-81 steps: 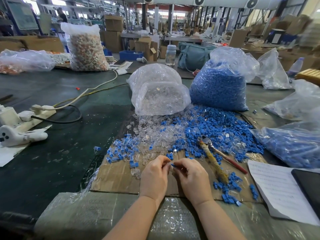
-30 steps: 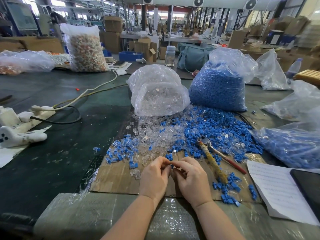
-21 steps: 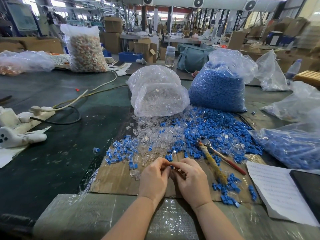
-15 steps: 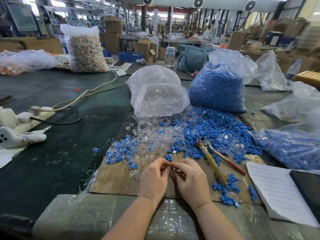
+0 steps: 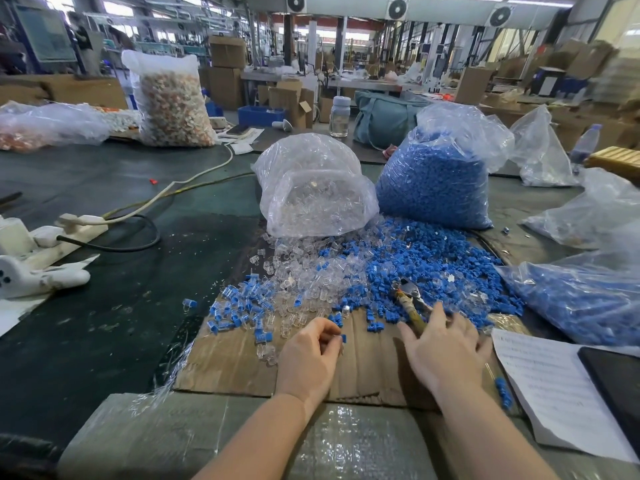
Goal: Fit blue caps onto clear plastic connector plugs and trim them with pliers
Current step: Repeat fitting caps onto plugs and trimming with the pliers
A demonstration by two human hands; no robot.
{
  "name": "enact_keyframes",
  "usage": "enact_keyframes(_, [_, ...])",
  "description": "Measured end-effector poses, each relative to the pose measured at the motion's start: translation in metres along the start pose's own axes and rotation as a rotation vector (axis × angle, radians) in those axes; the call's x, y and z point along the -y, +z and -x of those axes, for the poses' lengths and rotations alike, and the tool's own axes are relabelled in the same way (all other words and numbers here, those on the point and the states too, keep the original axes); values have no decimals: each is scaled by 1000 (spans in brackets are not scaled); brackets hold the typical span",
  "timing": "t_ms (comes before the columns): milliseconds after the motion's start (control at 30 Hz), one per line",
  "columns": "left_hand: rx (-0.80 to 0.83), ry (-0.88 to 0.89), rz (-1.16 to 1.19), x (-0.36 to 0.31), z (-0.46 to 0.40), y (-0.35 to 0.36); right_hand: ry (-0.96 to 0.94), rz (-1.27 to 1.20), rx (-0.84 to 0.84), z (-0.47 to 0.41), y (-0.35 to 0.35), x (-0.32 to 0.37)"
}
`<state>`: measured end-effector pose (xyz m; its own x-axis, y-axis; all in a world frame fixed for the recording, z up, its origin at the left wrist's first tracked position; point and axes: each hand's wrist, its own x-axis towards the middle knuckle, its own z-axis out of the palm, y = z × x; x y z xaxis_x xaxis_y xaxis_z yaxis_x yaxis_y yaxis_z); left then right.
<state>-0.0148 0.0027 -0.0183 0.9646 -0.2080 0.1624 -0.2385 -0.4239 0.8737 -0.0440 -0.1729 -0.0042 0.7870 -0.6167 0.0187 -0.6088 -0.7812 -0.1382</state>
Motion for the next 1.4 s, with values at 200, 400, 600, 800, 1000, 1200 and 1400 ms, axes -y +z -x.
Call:
enact_keyframes(200, [9, -103, 68, -8, -16, -4, -39, 141, 89, -12, -9, -9])
enact_keyframes(400, [-28, -274, 337, -21, -33, -15, -60, 140, 78, -11, -26, -1])
enact_keyframes(600, [-34, -380, 580, -29, -47, -23, -260, -289, 195, -9, -48, 20])
enact_keyframes(800, [-54, -411, 627, -33, -59, -30, -207, -727, 680, 4, -65, 37])
enact_keyframes(1000, [-100, -418, 545, -28, -62, -35, -184, -839, 829, 11, -68, 46])
enact_keyframes(1200, [-148, -444, 557, -29, -63, -39, -190, -862, 888, 16, -71, 50])
enact_keyframes(1400, [-193, -440, 525, -32, -65, -38, -203, -864, 883, 19, -74, 51])
